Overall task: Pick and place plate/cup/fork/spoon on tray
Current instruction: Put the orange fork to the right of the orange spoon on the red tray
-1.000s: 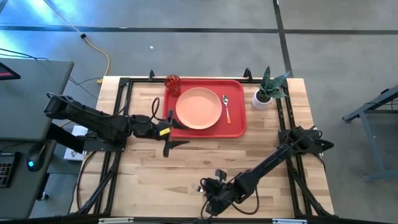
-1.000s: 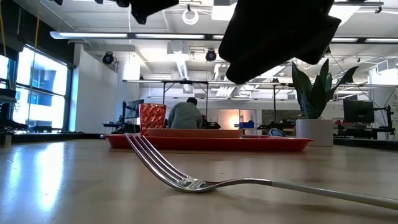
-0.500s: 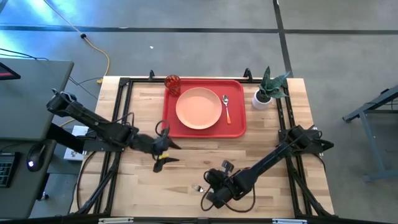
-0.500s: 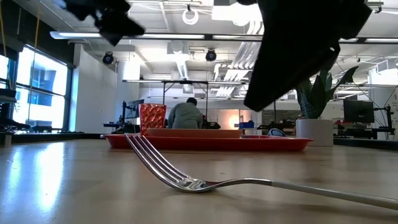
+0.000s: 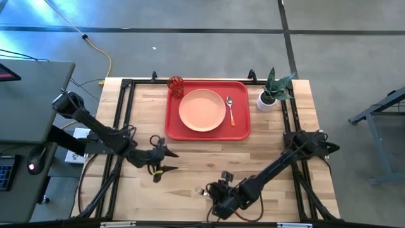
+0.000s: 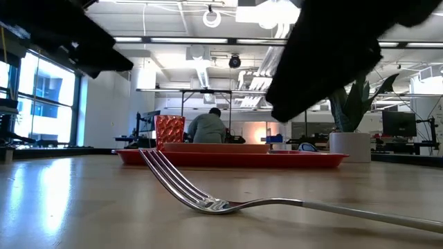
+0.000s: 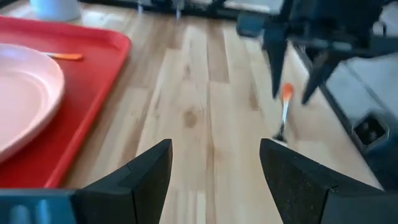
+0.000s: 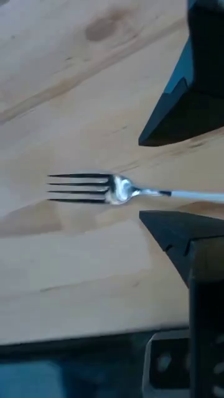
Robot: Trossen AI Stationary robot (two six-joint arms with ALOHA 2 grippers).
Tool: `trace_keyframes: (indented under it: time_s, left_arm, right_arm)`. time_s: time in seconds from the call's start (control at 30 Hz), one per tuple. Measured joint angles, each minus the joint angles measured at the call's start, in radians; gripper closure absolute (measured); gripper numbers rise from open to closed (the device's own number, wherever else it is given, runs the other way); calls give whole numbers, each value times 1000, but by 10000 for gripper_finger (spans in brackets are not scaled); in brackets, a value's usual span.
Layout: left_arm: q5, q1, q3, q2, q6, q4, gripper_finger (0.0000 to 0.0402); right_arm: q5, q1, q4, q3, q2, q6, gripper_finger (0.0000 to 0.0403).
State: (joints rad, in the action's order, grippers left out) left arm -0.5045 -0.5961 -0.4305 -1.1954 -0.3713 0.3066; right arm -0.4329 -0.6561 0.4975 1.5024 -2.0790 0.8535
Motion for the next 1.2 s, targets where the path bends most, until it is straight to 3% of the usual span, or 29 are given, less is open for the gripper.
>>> trace_keyframes:
  time_s: [0.33, 0.47, 0.6, 0.73, 0.87, 1.03, 1.2]
  left_arm:
    - [3, -34, 13, -220, 88, 270, 170]
    - [3, -23, -13, -286, 113, 298, 170]
    - [3, -16, -35, -323, 111, 298, 170]
    - [25, -17, -48, -353, 74, 299, 170]
    - [73, -17, -47, -379, 52, 292, 170]
    - [76, -16, -47, -397, 37, 284, 170]
    - [52, 2, -47, -395, 73, 264, 170]
  right_arm:
    - [-30, -47, -48, 14, -116, -26, 240]
    - [-21, -43, -23, 17, -120, -3, 247]
    - [0, -36, 6, 18, -119, 2, 291]
    - [17, -24, 52, 21, -116, 10, 379]
    - [21, -8, 75, 24, -112, 41, 384]
    - [-151, 5, 182, 113, -80, 73, 397]
    - [-392, 16, 576, 207, -14, 286, 399]
